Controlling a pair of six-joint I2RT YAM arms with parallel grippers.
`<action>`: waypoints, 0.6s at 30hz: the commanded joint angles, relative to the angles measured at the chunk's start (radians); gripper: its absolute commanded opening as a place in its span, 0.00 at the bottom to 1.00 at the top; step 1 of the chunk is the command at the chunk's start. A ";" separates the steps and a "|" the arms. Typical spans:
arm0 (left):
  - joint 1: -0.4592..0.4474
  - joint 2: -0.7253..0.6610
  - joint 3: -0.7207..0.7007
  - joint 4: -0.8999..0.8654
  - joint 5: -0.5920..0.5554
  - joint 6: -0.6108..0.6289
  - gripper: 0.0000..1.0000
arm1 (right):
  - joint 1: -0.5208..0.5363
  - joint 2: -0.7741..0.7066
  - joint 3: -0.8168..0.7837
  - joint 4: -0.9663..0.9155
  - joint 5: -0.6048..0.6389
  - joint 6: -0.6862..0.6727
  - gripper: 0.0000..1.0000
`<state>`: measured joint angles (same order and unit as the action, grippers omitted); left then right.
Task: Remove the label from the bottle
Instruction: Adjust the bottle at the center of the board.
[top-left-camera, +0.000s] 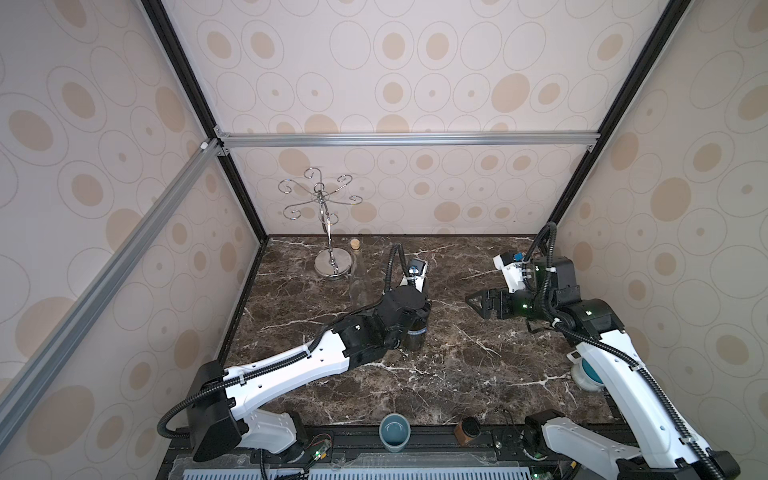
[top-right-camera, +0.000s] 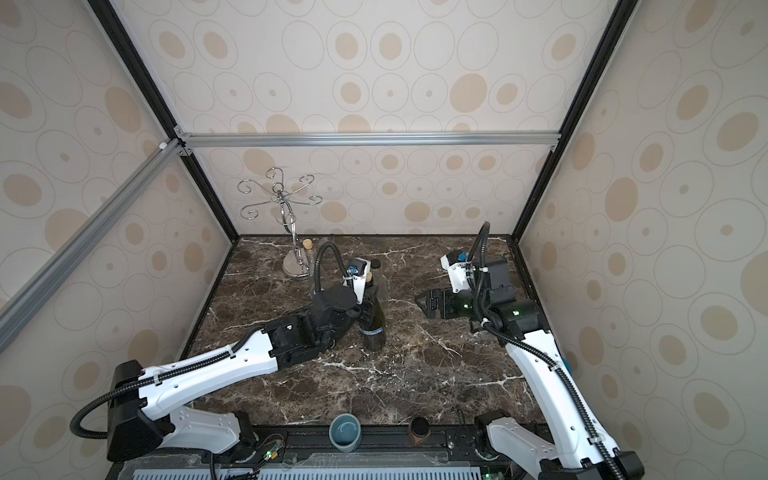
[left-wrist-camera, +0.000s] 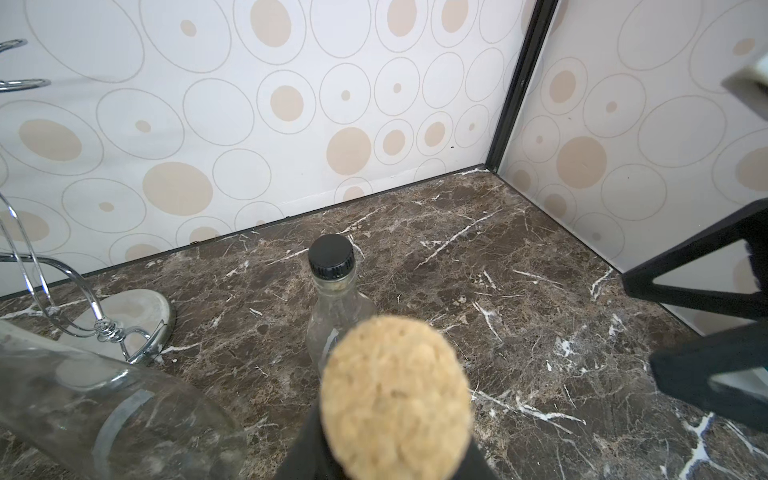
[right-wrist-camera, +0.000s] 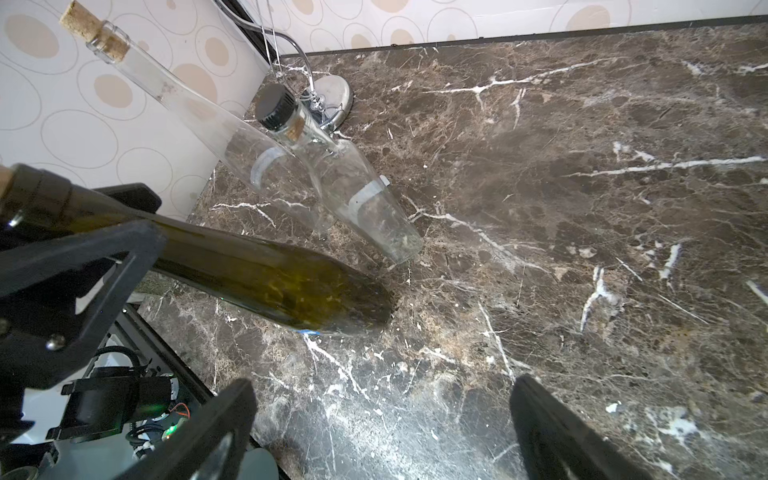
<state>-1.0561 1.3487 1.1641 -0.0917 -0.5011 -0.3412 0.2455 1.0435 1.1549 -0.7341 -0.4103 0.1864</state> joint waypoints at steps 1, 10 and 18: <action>-0.013 -0.026 0.052 0.120 -0.050 -0.046 0.19 | -0.003 -0.017 -0.009 -0.008 0.009 -0.003 0.98; -0.015 -0.039 0.036 0.122 -0.033 -0.051 0.48 | -0.003 -0.020 -0.008 -0.010 0.013 0.000 0.98; -0.015 -0.075 0.013 0.106 -0.003 -0.044 0.78 | -0.004 -0.019 -0.006 -0.008 0.010 0.002 0.98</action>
<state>-1.0622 1.3155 1.1641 0.0063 -0.5018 -0.3779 0.2455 1.0420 1.1549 -0.7338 -0.4061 0.1867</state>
